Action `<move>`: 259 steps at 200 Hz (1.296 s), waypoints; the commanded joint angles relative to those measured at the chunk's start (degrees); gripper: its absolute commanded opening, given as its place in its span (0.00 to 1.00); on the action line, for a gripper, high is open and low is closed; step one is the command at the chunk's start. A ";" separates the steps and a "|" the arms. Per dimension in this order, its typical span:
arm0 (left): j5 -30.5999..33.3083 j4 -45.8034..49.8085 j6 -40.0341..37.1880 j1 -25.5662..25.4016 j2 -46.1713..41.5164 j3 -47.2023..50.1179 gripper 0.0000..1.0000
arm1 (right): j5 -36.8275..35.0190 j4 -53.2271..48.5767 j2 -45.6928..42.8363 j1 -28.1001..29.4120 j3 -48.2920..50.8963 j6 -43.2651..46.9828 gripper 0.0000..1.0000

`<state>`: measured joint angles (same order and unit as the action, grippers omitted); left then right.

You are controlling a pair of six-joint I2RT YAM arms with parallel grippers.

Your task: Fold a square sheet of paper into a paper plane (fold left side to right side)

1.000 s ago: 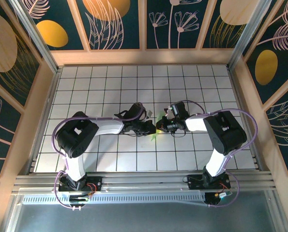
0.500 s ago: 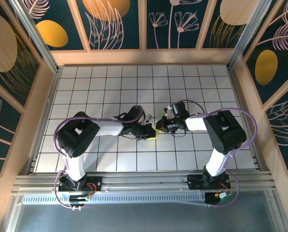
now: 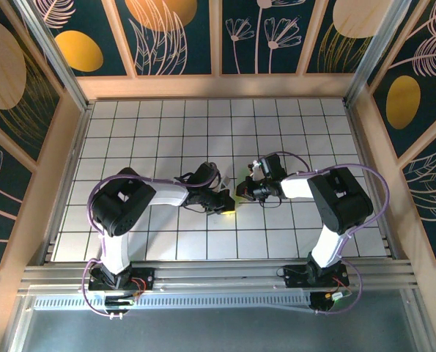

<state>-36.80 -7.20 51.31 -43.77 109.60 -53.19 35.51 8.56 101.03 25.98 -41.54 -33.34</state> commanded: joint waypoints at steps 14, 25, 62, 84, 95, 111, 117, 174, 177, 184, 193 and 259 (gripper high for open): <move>1.13 1.93 -0.75 0.13 0.52 -0.39 0.01 | -6.50 -6.83 3.12 -0.09 1.00 1.68 0.00; 1.26 1.97 -0.72 0.09 0.44 -0.35 0.00 | -6.59 -6.87 3.16 -0.14 1.03 1.75 0.00; 1.96 2.54 -0.99 0.09 0.26 -0.34 0.00 | -6.93 -7.22 3.12 -0.12 0.93 1.88 0.00; 1.99 2.63 -1.01 0.09 0.27 -0.16 0.00 | -6.94 -7.40 3.23 -0.10 0.83 1.97 0.00; 1.94 2.63 -1.07 0.13 0.26 -0.07 0.00 | -7.03 -7.50 3.21 -0.09 0.85 1.97 0.00; 2.04 2.70 -1.06 0.09 0.31 0.08 0.00 | -7.01 -7.62 3.21 -0.01 0.89 1.97 0.00; 2.11 2.79 -1.20 0.09 0.44 0.07 0.00 | -7.07 -7.66 3.25 -0.01 0.82 2.05 0.00; 2.83 4.92 -2.66 0.00 1.55 0.08 0.00 | -7.38 -8.03 3.09 -0.01 0.85 2.05 0.00; 3.00 5.11 -2.83 0.00 1.58 0.06 0.00 | -7.38 -8.13 2.96 -0.04 0.85 2.05 0.00; 3.34 5.64 -3.08 0.00 1.77 -0.07 0.00 | -7.46 -8.18 2.91 -0.03 0.84 2.05 0.00; 3.76 6.27 -3.47 0.00 1.91 -0.07 0.00 | -7.47 -8.35 2.85 -0.02 0.76 2.05 0.00; 5.45 9.80 -5.79 -0.55 2.01 -0.38 0.00 | -7.82 -8.80 2.79 0.03 0.67 2.23 0.00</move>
<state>-34.35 -4.89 47.83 -43.94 109.89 -53.76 35.38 7.38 101.10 25.98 -42.06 -32.91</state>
